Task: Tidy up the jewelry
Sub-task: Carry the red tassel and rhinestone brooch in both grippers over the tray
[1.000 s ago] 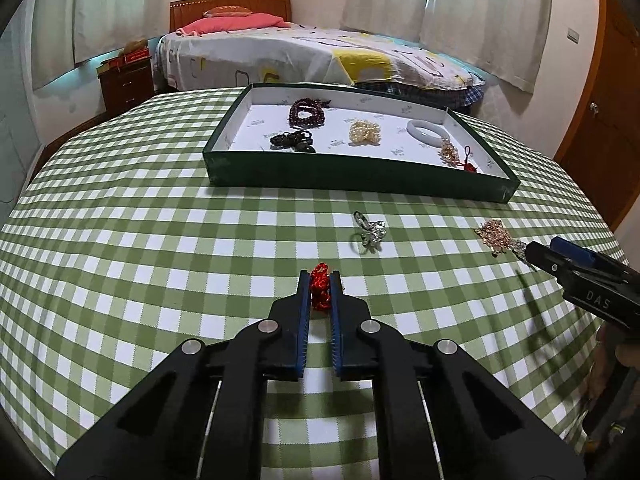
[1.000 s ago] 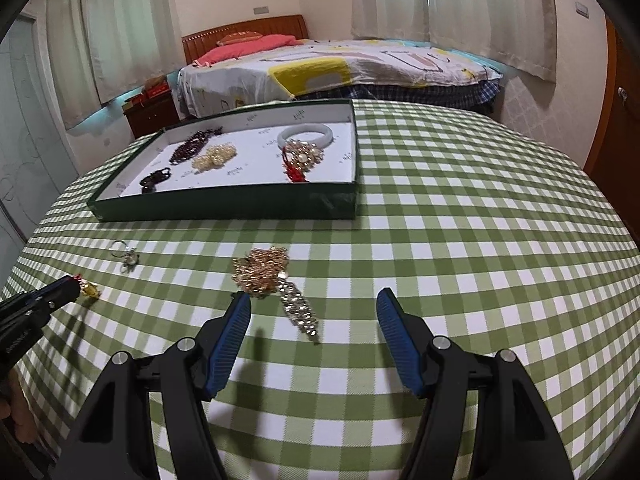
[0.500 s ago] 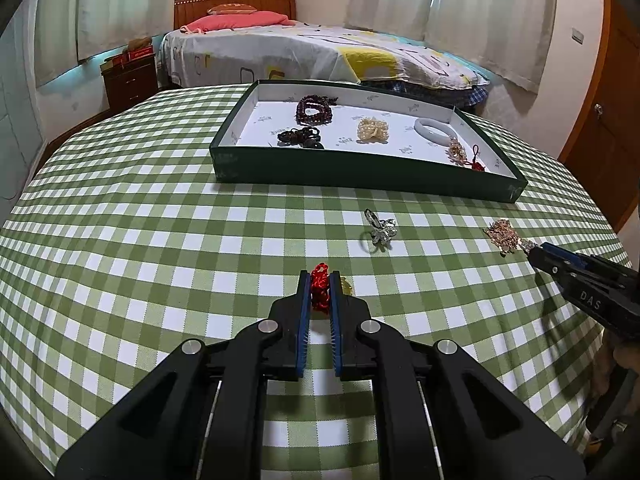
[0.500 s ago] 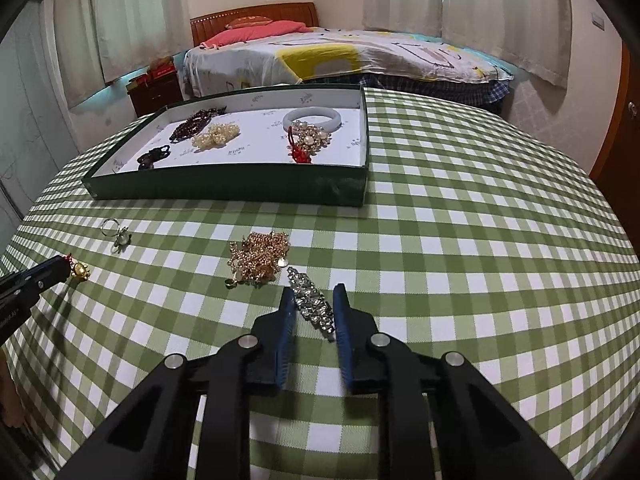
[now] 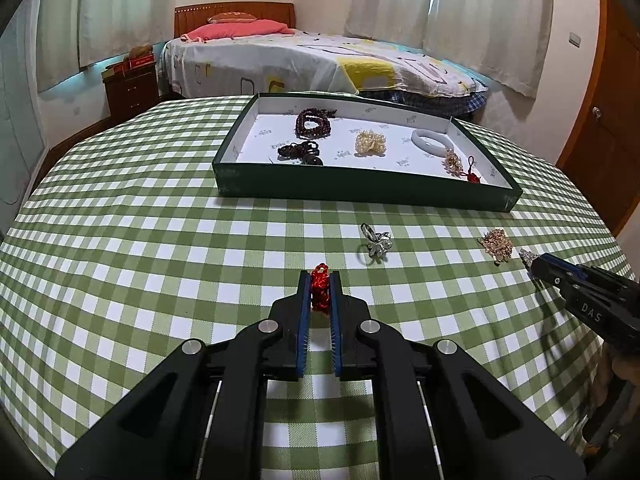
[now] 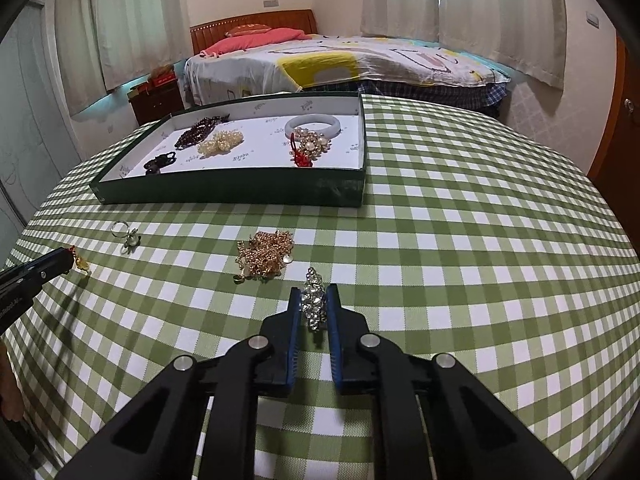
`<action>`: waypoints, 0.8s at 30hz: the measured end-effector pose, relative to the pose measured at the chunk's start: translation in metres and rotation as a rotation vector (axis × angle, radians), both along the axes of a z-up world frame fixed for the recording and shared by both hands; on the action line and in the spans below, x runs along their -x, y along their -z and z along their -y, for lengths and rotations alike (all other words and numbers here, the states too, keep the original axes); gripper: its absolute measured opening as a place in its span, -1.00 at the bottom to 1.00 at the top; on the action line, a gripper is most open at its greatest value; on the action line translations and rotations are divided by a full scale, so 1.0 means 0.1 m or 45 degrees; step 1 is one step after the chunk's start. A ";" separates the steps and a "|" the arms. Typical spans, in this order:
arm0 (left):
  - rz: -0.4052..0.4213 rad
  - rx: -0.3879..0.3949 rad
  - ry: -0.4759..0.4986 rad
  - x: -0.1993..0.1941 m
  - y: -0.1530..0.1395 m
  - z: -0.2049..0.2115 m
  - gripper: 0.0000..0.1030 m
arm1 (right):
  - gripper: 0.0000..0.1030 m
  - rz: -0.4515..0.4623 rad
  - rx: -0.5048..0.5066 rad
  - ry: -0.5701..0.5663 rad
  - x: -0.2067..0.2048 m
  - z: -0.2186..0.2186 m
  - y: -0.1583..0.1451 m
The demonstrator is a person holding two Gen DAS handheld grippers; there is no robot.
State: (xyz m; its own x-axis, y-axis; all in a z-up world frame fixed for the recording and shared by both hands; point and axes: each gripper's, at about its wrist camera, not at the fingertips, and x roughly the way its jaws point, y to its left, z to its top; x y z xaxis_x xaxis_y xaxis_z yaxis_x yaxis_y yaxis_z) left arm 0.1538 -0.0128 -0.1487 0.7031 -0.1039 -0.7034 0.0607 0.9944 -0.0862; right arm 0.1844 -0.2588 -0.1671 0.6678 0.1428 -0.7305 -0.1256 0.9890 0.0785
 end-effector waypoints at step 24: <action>0.114 0.032 0.023 0.08 -0.41 0.07 -0.82 | -0.74 0.127 -0.069 0.006 0.10 0.01 -0.39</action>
